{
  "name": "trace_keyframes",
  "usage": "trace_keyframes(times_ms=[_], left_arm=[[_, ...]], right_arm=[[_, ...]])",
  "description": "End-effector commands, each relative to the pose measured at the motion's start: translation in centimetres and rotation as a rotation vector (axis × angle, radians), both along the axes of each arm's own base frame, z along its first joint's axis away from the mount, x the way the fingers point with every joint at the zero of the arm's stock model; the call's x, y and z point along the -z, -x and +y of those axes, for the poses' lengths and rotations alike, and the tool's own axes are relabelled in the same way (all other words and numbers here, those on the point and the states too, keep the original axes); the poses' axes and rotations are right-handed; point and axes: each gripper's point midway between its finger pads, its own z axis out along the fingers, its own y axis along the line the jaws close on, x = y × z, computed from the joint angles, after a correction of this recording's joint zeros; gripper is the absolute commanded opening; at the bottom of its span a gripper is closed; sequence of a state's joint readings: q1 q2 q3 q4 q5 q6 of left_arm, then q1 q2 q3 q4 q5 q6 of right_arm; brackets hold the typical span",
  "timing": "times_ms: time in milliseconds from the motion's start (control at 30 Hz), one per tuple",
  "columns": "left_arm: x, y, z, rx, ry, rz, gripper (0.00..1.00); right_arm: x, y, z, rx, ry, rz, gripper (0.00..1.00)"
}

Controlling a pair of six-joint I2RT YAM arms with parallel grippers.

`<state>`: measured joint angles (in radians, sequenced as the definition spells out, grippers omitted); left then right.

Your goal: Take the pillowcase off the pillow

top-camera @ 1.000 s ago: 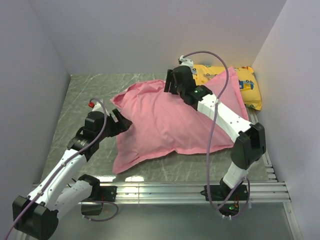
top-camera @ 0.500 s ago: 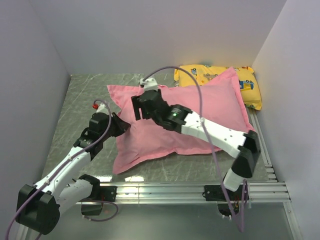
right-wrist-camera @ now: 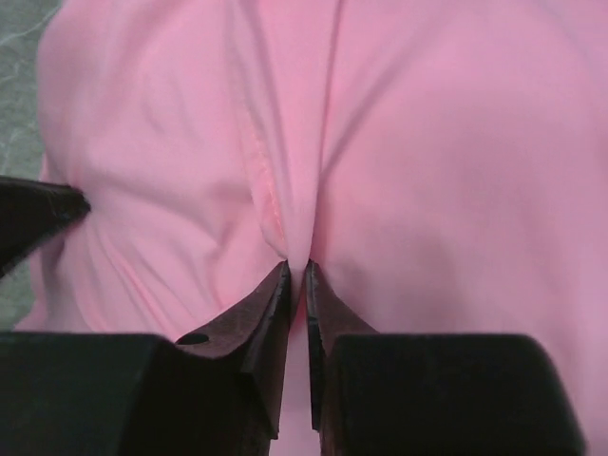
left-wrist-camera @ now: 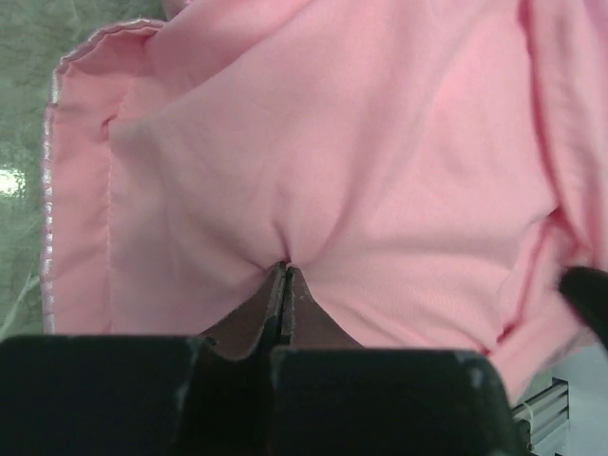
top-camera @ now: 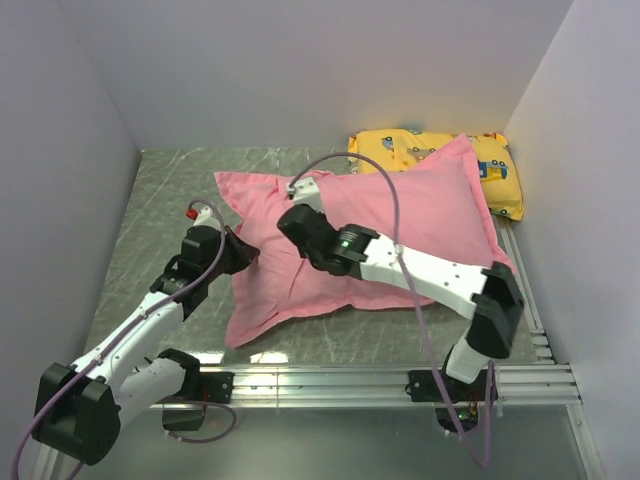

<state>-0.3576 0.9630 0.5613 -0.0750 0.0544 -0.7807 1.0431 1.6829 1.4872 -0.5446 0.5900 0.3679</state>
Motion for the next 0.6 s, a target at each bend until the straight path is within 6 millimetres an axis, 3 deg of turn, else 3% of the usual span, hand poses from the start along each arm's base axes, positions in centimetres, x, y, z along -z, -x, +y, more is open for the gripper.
trace_keyframes(times_ms=[0, 33, 100, 200, 400, 467, 567], left_arm=[[-0.7, -1.0, 0.7, -0.037, -0.038, -0.024, 0.00], [-1.1, -1.1, 0.7, -0.037, -0.039, -0.029, 0.00], [-1.0, -1.3, 1.5, -0.067, -0.062, -0.023, 0.00], [-1.8, -1.8, 2.1, -0.087, -0.066, -0.033, 0.00], [-3.8, -2.7, 2.3, -0.082, -0.098, -0.051, 0.01], [-4.9, -2.9, 1.9, -0.057, -0.102, -0.072, 0.00], [-5.8, -2.7, 1.3, -0.033, -0.078, -0.084, 0.01]], right_arm=[[-3.5, 0.0, -4.1, 0.109, -0.084, -0.076, 0.17], [-2.4, 0.2, -5.1, 0.122, -0.066, -0.062, 0.17], [-2.5, 0.0, -7.2, 0.169, -0.098, -0.062, 0.16], [0.6, 0.1, -9.5, 0.187, -0.130, -0.009, 0.13], [4.3, 0.1, -10.6, 0.216, -0.157, 0.060, 0.05], [3.9, 0.0, -10.2, 0.202, -0.182, 0.053, 0.07], [1.6, 0.3, -9.4, 0.183, -0.209, 0.018, 0.20]])
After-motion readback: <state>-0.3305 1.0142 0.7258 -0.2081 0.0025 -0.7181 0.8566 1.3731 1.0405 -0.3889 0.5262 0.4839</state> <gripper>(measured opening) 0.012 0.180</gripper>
